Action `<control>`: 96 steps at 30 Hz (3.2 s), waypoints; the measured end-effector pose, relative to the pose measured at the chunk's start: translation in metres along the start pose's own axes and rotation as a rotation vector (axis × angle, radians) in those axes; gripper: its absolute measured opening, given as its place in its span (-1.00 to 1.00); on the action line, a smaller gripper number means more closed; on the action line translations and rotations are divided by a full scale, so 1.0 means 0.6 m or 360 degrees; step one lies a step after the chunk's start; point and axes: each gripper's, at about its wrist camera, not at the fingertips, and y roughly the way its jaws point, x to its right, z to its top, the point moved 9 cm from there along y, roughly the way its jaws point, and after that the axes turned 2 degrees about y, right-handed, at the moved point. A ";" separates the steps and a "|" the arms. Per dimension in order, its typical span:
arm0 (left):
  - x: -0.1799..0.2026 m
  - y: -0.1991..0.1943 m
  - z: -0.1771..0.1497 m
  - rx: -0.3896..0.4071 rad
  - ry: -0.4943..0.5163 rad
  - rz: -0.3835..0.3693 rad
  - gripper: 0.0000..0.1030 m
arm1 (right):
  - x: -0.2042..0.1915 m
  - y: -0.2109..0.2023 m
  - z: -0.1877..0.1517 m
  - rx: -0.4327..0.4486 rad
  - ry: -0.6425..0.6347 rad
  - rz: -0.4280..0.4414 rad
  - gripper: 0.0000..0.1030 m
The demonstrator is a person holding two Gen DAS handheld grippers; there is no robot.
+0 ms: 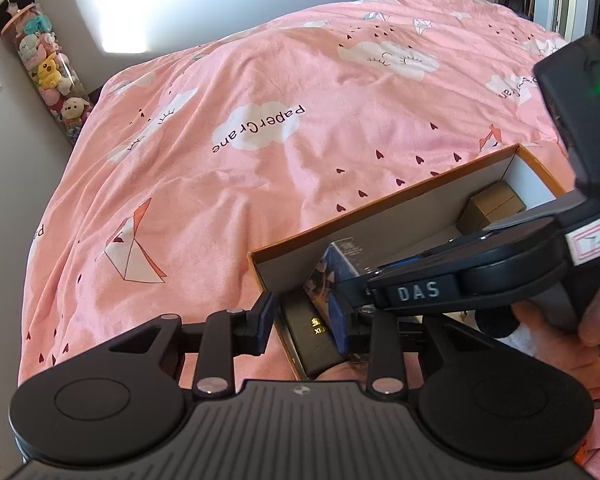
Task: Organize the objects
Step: 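Carry the gray box with the left tool while the right tool carries the card pack into the shoebox, then lower the gray box with the left gripper while the right gripper lowers the card pack, then open both, then withdraw both tools from the shoebox toward the items on the bedspread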
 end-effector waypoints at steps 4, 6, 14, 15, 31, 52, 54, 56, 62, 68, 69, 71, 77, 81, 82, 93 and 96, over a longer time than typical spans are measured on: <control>-0.006 0.004 -0.002 0.0013 -0.0042 -0.0008 -0.26 | 0.003 0.016 -0.002 -0.0035 0.0035 -0.0006 -0.53; -0.008 0.005 -0.003 0.0019 -0.0061 -0.0013 -0.26 | 0.008 0.020 -0.002 -0.0048 0.0063 -0.0011 -0.53; -0.006 0.007 -0.008 0.0024 -0.0087 -0.0037 -0.26 | 0.038 -0.017 0.010 0.0036 0.0056 -0.0136 -0.53; -0.006 0.007 -0.008 0.0026 -0.0092 -0.0040 -0.26 | 0.045 -0.020 0.011 0.0043 0.0056 -0.0168 -0.53; 0.024 0.026 -0.004 0.0027 -0.0181 -0.0162 -0.26 | 0.097 0.016 -0.002 -0.0037 0.0198 -0.0307 -0.53; 0.065 0.099 -0.026 -0.0163 0.0019 -0.0069 -0.38 | 0.149 0.029 -0.017 -0.0227 0.0105 -0.0558 -0.19; 0.068 0.100 -0.025 -0.0163 0.0052 -0.0060 -0.38 | 0.148 0.030 -0.016 -0.0231 0.0109 -0.0562 -0.19; 0.069 0.101 -0.026 -0.0166 0.0076 -0.0053 -0.38 | 0.146 0.033 -0.017 -0.0230 0.0124 -0.0538 -0.27; 0.067 0.104 -0.029 -0.0179 0.0105 -0.0026 -0.39 | 0.135 0.045 -0.016 -0.0209 0.0193 -0.0484 -0.41; 0.065 0.106 -0.030 -0.0180 0.0099 -0.0028 -0.39 | 0.127 0.052 -0.017 -0.0211 0.0191 -0.0464 -0.43; 0.066 0.106 -0.030 -0.0178 0.0097 -0.0028 -0.39 | 0.129 0.052 -0.016 -0.0214 0.0216 -0.0458 -0.43; 0.066 0.105 -0.029 -0.0171 0.0092 -0.0029 -0.39 | 0.131 0.051 -0.015 -0.0219 0.0235 -0.0448 -0.44; 0.067 0.090 -0.029 -0.0113 0.0085 -0.0049 -0.39 | 0.123 0.049 -0.014 -0.0188 0.0180 -0.0448 -0.35; 0.067 0.071 -0.028 -0.0059 0.0037 -0.0093 -0.39 | 0.104 0.027 -0.008 -0.0100 0.0009 -0.0510 -0.35; 0.066 0.065 -0.028 -0.0039 0.0018 -0.0096 -0.38 | 0.099 0.019 -0.007 -0.0076 -0.0040 -0.0525 -0.35; 0.100 -0.043 -0.036 0.0285 -0.0137 -0.0061 -0.19 | 0.038 -0.106 -0.032 0.0266 -0.0398 -0.0529 -0.35; 0.110 -0.064 -0.046 0.0324 -0.0164 -0.0077 -0.13 | 0.022 -0.140 -0.051 0.0340 -0.0447 -0.0519 -0.35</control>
